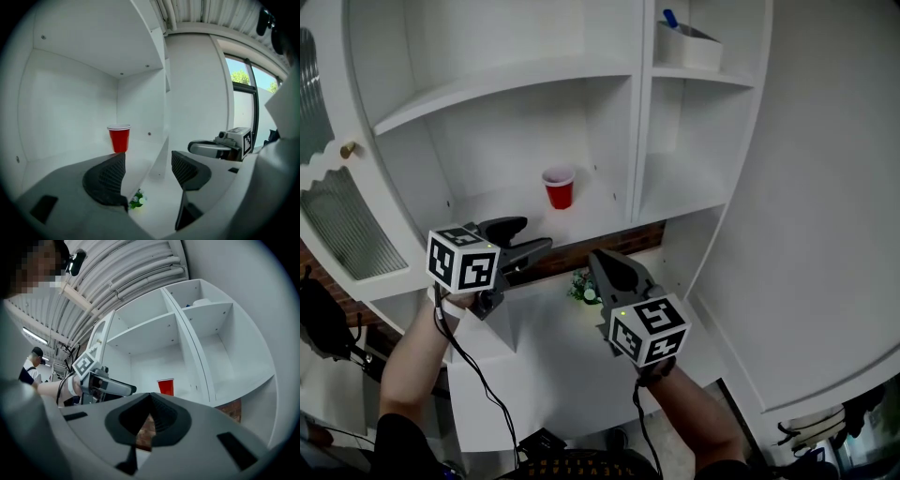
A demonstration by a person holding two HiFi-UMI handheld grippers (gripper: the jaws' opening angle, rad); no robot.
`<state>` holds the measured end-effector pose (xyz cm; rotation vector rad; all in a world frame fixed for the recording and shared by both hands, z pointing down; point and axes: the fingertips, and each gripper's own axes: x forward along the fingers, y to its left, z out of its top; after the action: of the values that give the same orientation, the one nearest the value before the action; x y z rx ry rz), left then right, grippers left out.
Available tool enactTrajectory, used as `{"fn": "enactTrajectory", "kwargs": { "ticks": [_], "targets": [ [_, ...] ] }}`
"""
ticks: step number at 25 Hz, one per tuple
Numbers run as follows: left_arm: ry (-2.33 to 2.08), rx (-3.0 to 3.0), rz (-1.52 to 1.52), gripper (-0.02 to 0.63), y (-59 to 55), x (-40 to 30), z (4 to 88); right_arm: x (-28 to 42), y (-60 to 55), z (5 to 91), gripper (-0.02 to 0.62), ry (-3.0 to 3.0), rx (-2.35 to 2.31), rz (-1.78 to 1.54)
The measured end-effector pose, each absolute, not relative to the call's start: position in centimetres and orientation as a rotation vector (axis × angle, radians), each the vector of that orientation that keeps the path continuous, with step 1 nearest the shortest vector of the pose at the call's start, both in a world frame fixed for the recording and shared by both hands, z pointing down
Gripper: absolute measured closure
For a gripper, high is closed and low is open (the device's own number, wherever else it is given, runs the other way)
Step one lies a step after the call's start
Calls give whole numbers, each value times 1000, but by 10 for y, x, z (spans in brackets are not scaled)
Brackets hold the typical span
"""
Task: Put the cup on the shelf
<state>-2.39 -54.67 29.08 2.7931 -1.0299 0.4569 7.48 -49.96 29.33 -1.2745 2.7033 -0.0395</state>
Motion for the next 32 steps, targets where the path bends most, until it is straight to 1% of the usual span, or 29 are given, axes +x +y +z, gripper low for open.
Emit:
{"fn": "enactTrajectory", "kwargs": {
  "ticks": [5,7,11,13,16,21,24,28,32],
  "targets": [
    [-999,2892,359,301,-491,-27,301,66,-486,306,601,2731,-1275,-57],
    [-1008,2899,271,315,-469,-28,313,64,-481,316,602,2745,-1278,-78],
    [-1005,2841,4,361,-425,-24,336,63,-466,336,602,2765,-1275,-119],
    [-998,2807,-45,367,-404,-22,352,64,-454,347,602,2773,-1275,-153],
    [-1060,2779,-99,404,-381,-27,366,68,-437,362,602,2759,-1300,-188],
    [-1175,2717,-41,501,-353,-43,414,76,-403,416,602,2782,-1389,-235],
    [-1129,2585,-60,580,-337,-51,446,76,-376,447,602,2838,-1422,-265],
    [-1145,2492,-45,601,-319,-55,476,67,-337,478,603,2891,-1395,-290],
    [-1231,2521,42,601,-301,-47,495,70,-310,512,601,2904,-1391,-397]
  ]
}}
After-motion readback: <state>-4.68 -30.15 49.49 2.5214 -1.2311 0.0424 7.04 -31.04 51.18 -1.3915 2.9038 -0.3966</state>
